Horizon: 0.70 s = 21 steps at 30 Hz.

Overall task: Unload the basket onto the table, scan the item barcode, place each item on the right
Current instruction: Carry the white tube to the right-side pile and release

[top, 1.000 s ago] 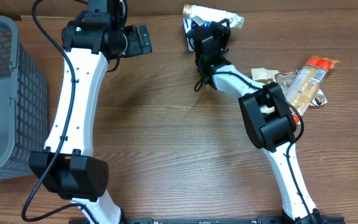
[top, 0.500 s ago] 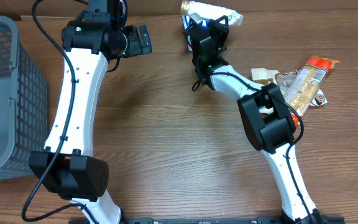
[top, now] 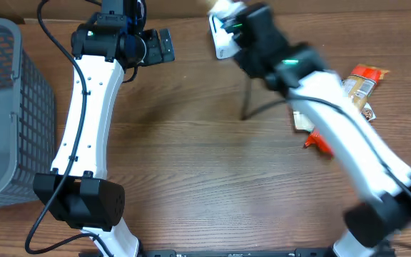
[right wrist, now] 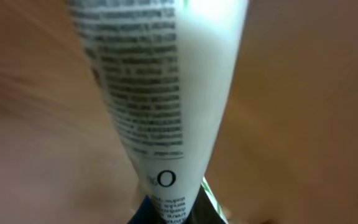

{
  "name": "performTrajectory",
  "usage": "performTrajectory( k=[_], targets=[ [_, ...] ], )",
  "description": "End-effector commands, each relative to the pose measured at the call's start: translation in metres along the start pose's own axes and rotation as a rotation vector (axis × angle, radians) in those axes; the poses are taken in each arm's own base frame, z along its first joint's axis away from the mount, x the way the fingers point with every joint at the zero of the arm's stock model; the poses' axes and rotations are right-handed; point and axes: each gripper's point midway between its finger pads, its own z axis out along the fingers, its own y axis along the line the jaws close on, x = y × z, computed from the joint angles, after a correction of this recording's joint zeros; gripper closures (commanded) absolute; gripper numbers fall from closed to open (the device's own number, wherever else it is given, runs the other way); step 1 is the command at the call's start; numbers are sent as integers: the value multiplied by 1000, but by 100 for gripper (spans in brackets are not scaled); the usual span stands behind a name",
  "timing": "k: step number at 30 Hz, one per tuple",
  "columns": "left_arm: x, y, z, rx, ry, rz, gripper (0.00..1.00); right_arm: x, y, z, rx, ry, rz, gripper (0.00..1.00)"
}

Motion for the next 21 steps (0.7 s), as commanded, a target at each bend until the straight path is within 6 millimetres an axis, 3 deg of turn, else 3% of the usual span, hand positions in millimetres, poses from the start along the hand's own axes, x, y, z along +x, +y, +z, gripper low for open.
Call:
performTrajectory(
  k=[1, 4, 7, 12, 15, 21],
  targets=[
    [-3, -1, -2, 0, -9, 2, 0, 19, 16, -24, -378, 75, 444, 96],
    [-3, -1, -2, 0, -9, 2, 0, 54, 15, -18, -465, 207, 531, 96],
    [-3, -1, -2, 0, -9, 2, 0, 99, 4, 10, -449, 327, 612, 96],
    [-3, -1, -2, 0, -9, 2, 0, 144, 1, 46, -491, 374, 721, 96],
    [-3, -1, -2, 0, -9, 2, 1, 175, -11, 65, -450, 405, 842, 96],
    [-3, -1, -2, 0, -9, 2, 0, 233, -34, 84, -384, 444, 1009, 96]
  ],
)
